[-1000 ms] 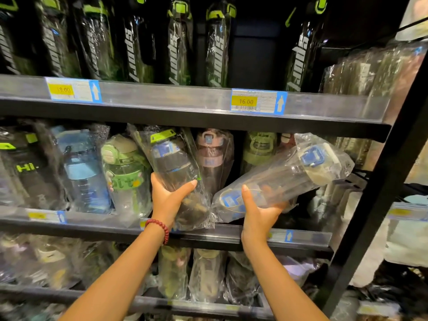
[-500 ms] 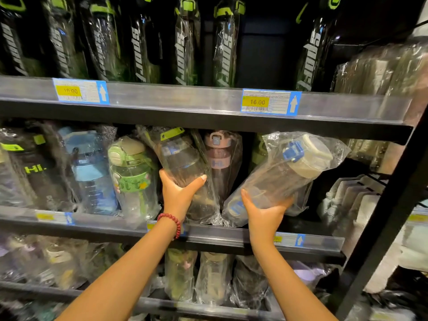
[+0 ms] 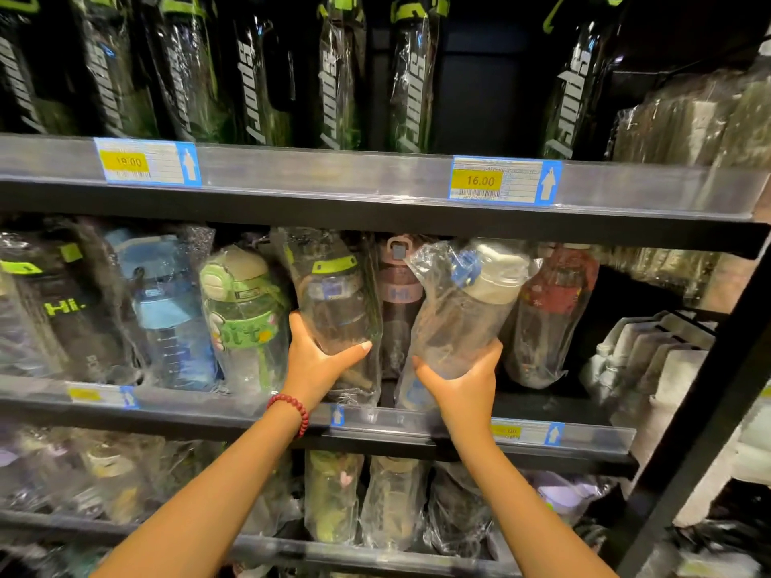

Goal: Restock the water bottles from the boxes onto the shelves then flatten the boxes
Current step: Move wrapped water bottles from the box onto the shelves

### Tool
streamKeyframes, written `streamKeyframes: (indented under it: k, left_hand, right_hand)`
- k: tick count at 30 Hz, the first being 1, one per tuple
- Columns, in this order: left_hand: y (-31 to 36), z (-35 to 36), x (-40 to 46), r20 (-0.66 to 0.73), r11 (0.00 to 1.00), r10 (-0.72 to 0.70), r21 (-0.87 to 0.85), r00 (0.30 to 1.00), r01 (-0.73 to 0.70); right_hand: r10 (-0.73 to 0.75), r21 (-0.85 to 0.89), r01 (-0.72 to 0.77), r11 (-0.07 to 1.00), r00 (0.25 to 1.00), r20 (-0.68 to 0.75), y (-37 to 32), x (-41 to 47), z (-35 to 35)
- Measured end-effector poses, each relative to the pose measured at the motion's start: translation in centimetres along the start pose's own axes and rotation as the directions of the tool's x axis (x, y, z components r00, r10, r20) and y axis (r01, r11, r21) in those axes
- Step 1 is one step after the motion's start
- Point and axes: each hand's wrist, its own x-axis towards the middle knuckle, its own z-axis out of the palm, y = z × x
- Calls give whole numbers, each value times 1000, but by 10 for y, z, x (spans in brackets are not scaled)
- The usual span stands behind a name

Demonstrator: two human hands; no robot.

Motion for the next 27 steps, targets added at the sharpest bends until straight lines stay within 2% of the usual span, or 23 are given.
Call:
streamKeyframes:
  k: [8,16,22,27]
  left_hand:
    - [-7,-6,0,75,980,86,172,993,-98]
    - [-8,-7,-4,-44,986,92,146,995,-84]
    - [-7,-8,-6,-40,986,79,153,996,-72]
    - [-7,-11,-6,0,985,66,161,998,-65]
  right_hand:
    - [-5,-87,11,996,998,66,0,9,10]
    - [-3,-139,14,990,997,76,-4,6,24]
    - [-51,-161,64,985,995,83,-3,2,33]
    - [12,-155,24,988,974,226,-3,6,22]
